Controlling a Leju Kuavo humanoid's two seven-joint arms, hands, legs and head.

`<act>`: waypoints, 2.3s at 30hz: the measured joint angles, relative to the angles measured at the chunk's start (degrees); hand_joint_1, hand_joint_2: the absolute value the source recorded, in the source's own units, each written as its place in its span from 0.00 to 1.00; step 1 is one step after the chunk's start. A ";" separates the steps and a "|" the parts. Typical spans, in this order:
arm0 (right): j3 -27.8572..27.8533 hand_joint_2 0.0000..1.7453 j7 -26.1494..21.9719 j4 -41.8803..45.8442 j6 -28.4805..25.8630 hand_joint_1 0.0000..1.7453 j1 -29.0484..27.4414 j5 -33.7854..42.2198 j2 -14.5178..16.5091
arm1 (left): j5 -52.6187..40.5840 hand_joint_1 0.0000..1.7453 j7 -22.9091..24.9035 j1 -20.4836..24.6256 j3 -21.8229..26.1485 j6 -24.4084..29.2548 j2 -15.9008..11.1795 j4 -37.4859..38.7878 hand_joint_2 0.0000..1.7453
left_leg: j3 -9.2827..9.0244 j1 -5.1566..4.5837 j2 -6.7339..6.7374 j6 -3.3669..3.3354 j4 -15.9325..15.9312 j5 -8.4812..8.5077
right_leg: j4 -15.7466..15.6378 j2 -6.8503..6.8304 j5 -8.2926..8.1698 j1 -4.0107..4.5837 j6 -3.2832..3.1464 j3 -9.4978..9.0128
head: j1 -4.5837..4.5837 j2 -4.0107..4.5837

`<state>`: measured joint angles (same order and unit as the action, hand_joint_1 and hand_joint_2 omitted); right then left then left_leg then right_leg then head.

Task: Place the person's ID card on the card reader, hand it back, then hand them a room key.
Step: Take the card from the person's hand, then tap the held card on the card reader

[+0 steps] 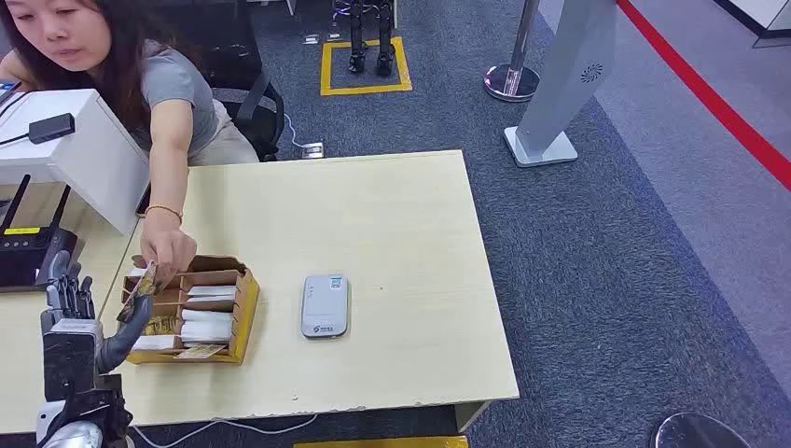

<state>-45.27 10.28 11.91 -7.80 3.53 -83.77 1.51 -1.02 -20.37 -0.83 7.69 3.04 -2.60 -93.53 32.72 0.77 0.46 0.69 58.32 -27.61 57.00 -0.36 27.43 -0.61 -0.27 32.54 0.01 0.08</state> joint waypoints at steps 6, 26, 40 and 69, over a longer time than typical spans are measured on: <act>0.02 0.00 0.01 0.00 0.00 0.00 0.02 0.10 0.02 | -0.03 1.00 0.00 0.00 0.00 0.45 0.00 0.55 1.00 | 0.01 0.00 0.00 0.00 0.00 -0.01 | -0.01 0.00 0.00 0.00 0.00 0.00 | -0.01 0.01; 0.37 0.00 -0.23 0.00 -0.15 0.00 0.15 -0.22 0.24 | -0.64 1.00 1.01 0.44 -0.02 2.04 0.00 0.96 1.00 | 0.00 0.00 0.00 0.00 0.00 0.00 | -0.01 0.00 0.00 0.00 0.00 0.00 | -0.01 -0.01; 0.65 0.00 -0.31 0.00 -0.11 0.00 0.43 -1.03 0.34 | -3.24 1.00 1.14 1.53 -0.31 3.90 0.02 1.46 1.00 | 0.00 0.00 -0.01 0.00 0.00 0.00 | -0.01 0.00 0.00 0.00 0.00 0.01 | -0.01 0.01; 3.00 0.00 1.06 0.02 2.63 0.00 2.88 -3.36 1.68 | -69.32 1.00 19.17 16.19 -25.27 27.60 0.10 17.51 1.00 | 0.00 -0.02 -0.02 -0.01 0.03 0.01 | 0.00 -0.01 -0.05 -0.02 0.01 0.01 | 0.00 -0.01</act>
<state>-42.27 11.34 11.93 -5.17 6.41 -87.13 3.19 -70.33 -1.20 15.36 -17.57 30.64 -2.50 -76.01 32.72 0.75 0.43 0.68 58.35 -27.60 57.00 -0.37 27.38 -0.63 -0.26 32.56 0.01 0.07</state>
